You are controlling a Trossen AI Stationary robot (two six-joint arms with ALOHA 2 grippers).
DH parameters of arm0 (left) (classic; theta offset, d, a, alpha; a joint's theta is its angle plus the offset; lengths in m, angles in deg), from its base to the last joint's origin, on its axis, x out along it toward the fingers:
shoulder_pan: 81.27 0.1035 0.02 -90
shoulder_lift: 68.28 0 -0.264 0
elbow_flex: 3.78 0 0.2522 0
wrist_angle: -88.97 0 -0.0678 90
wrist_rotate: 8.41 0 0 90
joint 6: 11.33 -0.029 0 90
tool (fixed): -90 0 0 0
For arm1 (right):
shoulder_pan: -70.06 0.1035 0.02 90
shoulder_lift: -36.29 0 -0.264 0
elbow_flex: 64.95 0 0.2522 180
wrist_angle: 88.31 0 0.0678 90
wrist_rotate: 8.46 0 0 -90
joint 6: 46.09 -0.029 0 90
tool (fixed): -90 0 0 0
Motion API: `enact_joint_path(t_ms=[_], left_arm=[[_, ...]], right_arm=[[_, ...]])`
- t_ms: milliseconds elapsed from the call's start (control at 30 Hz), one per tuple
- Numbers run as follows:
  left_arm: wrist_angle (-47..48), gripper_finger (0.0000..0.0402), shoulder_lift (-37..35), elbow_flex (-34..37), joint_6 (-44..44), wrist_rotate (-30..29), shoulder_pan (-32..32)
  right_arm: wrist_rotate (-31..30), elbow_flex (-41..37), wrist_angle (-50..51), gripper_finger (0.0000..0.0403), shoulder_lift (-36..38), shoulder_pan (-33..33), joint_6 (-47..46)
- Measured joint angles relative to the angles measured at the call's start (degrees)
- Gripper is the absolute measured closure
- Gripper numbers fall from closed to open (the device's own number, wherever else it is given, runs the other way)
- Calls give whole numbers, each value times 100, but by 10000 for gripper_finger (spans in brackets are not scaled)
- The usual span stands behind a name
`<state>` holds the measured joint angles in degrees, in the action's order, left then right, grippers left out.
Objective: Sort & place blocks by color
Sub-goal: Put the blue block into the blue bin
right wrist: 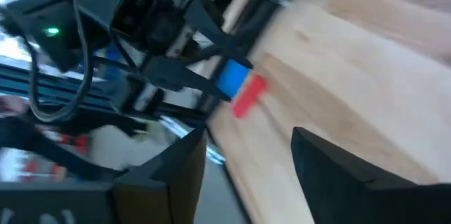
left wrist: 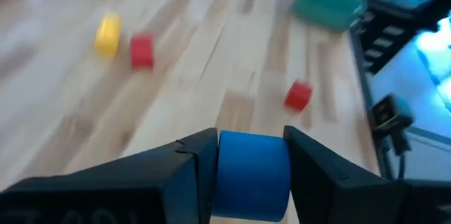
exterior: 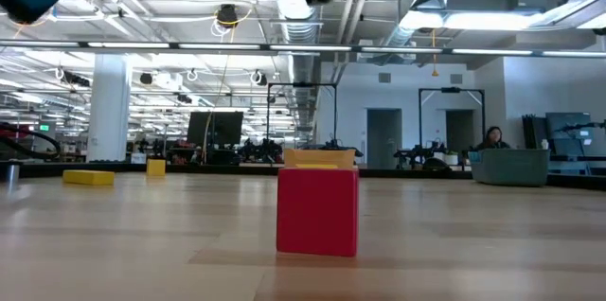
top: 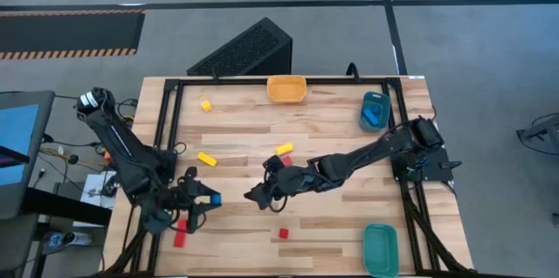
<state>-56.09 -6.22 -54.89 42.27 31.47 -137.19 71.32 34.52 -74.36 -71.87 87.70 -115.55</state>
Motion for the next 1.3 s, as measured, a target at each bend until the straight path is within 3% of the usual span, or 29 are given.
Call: enact_joint_path(t_ms=[200, 300, 500, 800, 1300], left_arm=[[-1114, 290, -38, -4, -2028, -319, 11], [-1298, 287, -2, -4, -2553, -496, 110], [-1335, 285, -7, -128, -2674, -899, 516], [-1425, 286, -13, -153, -2901, -552, 1214], [-1778, 287, -13, -155, -3372, -44, 2033]], right_arm=[[-1, 0, -503, 127, 0, -34, -300], [13, 0, -509, 113, 0, -144, -426], [509, 0, -544, 108, 0, -473, -464], [862, 0, -530, 108, 0, -699, 26], [1225, 0, -490, 107, 0, -1007, 52]])
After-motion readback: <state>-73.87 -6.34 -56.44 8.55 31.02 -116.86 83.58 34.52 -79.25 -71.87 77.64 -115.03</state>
